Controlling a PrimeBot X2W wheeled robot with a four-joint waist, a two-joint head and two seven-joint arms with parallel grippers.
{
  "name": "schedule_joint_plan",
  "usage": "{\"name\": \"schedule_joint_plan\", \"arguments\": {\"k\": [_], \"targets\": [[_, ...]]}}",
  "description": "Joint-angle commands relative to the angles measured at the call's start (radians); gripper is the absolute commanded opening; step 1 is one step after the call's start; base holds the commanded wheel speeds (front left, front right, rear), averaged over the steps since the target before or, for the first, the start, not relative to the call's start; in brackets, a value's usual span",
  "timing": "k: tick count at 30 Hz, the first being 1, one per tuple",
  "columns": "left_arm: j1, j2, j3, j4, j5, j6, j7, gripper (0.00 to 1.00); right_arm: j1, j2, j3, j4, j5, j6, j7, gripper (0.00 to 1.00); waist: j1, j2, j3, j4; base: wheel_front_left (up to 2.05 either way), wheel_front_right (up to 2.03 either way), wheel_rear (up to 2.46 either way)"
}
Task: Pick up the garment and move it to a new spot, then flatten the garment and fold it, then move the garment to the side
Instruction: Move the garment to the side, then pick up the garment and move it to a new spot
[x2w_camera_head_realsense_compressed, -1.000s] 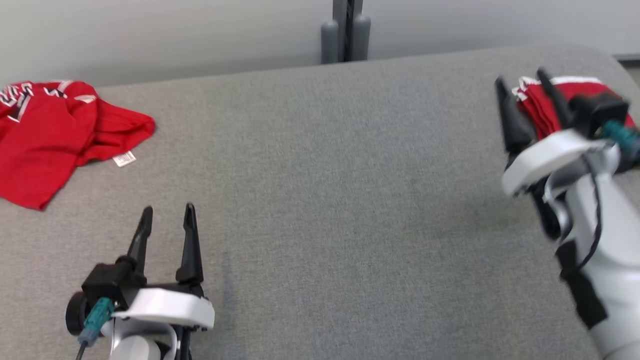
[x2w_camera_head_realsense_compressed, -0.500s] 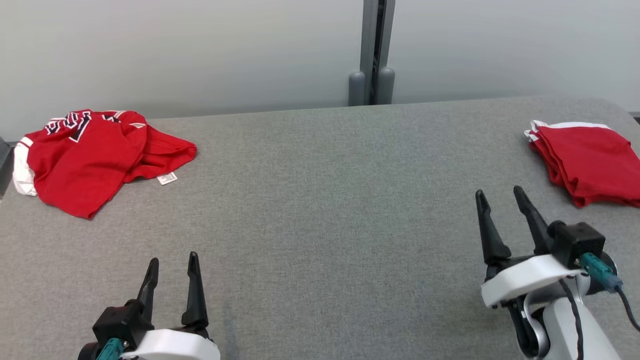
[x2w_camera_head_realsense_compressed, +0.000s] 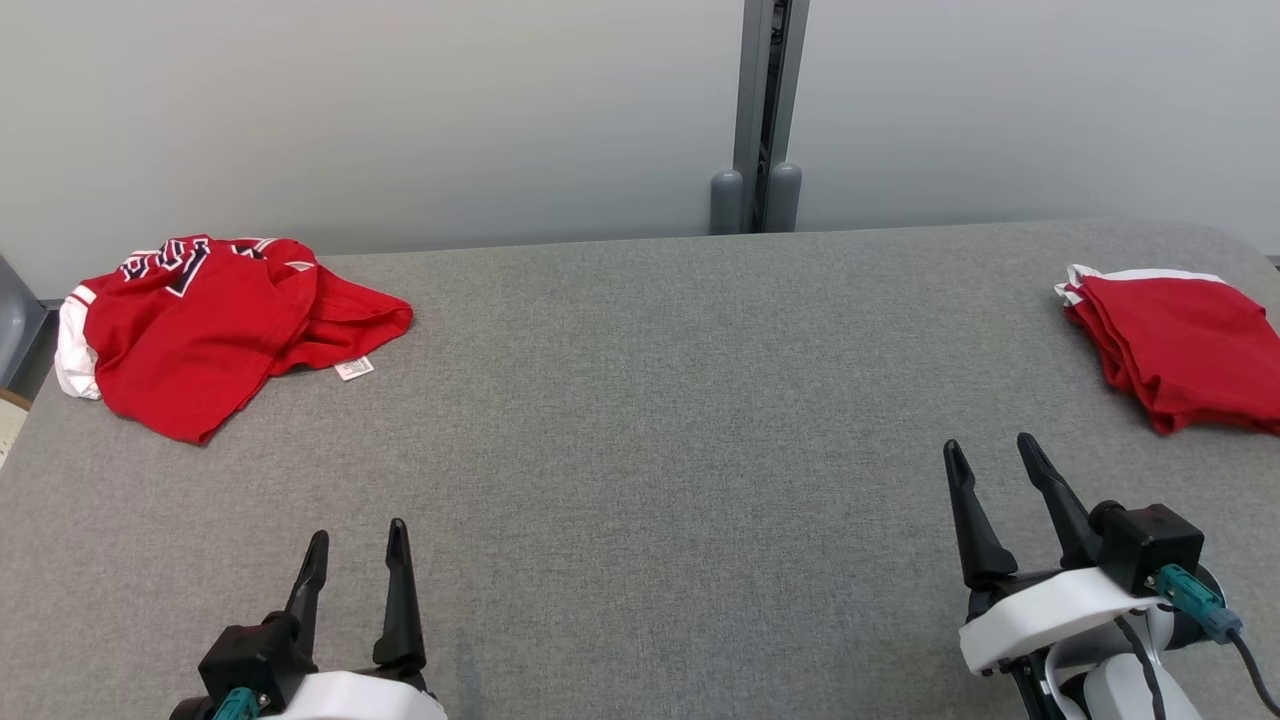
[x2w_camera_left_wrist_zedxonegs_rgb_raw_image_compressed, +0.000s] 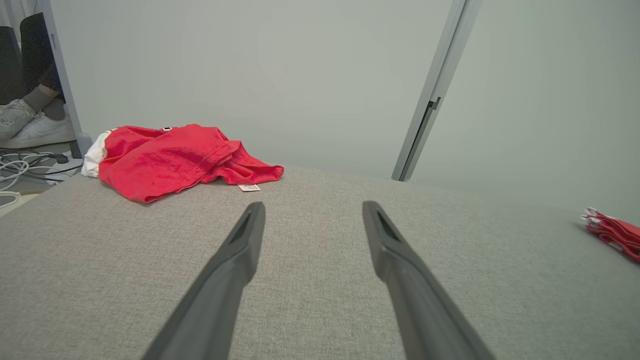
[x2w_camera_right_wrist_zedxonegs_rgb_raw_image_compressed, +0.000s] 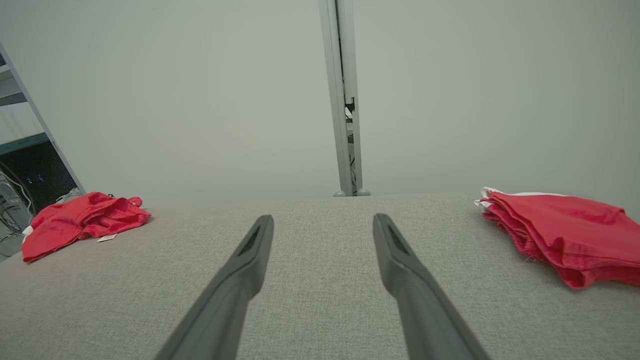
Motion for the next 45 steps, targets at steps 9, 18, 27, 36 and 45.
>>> {"name": "schedule_joint_plan", "arguments": {"k": [9,18,27,36,45], "targets": [[0.004,0.001,0.004,0.003,0.012,-0.009,-0.005,1.00,0.013,-0.005,0.003,-0.002,0.011,0.000,0.009,1.00,0.0000,-0.0001,-0.001,0.002,0.00,0.00,0.00],[0.004,-0.001,-0.003,0.004,0.016,-0.010,-0.005,1.00,0.031,-0.004,0.022,-0.010,0.012,0.000,0.015,1.00,0.0000,-0.0001,-0.018,0.053,0.00,0.00,0.00],[0.014,0.005,-0.005,0.002,0.020,-0.014,-0.003,1.00,0.054,-0.004,0.060,-0.020,0.020,0.000,0.017,1.00,0.0000,-0.0001,-0.047,0.202,0.00,0.00,0.00],[0.035,0.032,-0.005,-0.020,0.021,-0.008,0.009,1.00,0.078,-0.004,0.074,-0.023,0.046,0.000,0.013,1.00,0.0000,-0.0001,-0.062,0.422,0.00,0.00,0.00],[0.063,0.037,0.018,-0.062,0.005,0.012,0.008,1.00,0.036,-0.006,0.133,-0.015,0.047,0.000,0.017,1.00,0.0000,-0.0001,-0.036,0.508,0.00,0.00,0.00]]}}
